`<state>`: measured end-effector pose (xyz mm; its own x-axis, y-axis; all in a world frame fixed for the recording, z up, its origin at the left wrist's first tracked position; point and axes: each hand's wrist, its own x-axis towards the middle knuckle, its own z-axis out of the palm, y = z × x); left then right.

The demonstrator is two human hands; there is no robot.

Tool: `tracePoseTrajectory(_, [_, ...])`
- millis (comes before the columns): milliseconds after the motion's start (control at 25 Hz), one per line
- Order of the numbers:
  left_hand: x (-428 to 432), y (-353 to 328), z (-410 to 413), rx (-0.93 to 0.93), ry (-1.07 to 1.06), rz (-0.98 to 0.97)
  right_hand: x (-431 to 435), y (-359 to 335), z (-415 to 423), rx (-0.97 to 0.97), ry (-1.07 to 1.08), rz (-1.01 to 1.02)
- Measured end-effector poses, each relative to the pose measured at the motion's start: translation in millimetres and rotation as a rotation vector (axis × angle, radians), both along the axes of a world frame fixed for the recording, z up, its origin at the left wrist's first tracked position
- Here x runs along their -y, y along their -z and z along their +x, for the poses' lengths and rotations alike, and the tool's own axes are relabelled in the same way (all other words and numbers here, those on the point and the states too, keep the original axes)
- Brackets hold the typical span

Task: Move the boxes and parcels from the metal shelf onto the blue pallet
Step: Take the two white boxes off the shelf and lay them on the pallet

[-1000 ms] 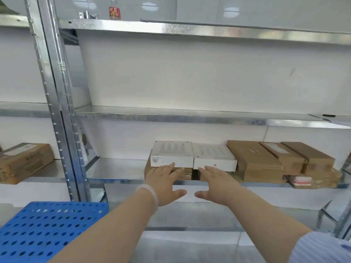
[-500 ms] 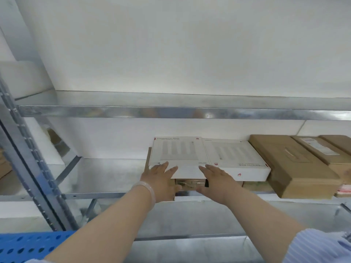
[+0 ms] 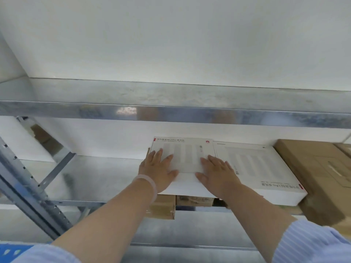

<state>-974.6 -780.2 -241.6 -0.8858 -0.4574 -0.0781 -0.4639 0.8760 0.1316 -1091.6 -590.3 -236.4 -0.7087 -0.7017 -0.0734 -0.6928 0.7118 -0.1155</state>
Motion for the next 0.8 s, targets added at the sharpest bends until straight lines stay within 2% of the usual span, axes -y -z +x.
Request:
tracePoseTrajectory(280, [23,14,10,0.021,0.004,0.061,23,12,21,-0.159,0.039,-0.047])
tracePoseTrajectory(480, [45,12,27,-0.017,0.005,0.098,44,13,26,0.020,0.059,-0.152])
tracePoseTrajectory(640, [59,12,26,-0.100,-0.039,0.144,51,9,13,0.138,0.206,-0.248])
tracePoseTrajectory(800, [69,17,21,-0.080,-0.197,0.348,53,6,-6,0.287,0.339,-0.276])
